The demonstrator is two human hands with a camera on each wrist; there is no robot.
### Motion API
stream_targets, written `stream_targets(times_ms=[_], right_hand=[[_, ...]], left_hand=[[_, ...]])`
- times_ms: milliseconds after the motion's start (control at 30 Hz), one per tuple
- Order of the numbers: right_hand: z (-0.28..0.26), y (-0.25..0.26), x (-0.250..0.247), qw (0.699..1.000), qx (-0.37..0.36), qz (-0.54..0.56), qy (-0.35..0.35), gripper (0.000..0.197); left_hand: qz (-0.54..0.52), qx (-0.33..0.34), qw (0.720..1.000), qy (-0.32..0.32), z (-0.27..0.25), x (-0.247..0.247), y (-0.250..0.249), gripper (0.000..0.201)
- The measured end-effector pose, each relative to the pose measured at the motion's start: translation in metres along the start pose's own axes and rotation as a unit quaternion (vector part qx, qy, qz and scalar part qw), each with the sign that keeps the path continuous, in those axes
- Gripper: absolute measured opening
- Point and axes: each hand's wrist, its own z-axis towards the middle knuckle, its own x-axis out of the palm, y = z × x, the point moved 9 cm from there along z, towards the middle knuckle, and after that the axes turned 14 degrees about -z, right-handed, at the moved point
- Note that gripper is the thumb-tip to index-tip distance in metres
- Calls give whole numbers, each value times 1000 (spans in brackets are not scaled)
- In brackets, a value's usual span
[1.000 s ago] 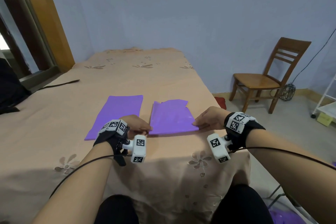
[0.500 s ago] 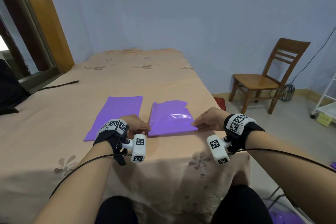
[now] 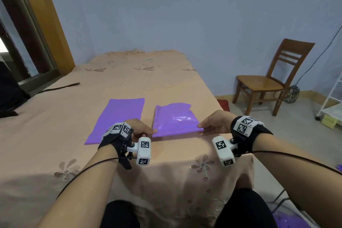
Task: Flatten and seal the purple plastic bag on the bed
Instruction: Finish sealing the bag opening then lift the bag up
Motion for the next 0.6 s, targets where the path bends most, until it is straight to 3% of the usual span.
stream_targets(times_ms=[267, 400, 467, 533, 600], right_hand=[[-3, 1, 1, 1000, 7, -10, -6, 14], [-6, 11, -6, 994, -5, -94, -46, 17], [-6, 29, -18, 974, -52, -175, -132, 14], [-15, 58, -20, 929, -129, -281, -203, 17], [-33, 87, 1, 883, -216, -362, -206, 16]], left_hand=[[8, 16, 1000, 7, 0, 5, -1, 36], [1, 15, 1000, 3, -5, 7, -6, 40], [4, 8, 1000, 16, -5, 10, -8, 39], [-7, 5, 1000, 24, -5, 13, -10, 38], [-16, 3, 999, 29, -6, 15, -11, 38]])
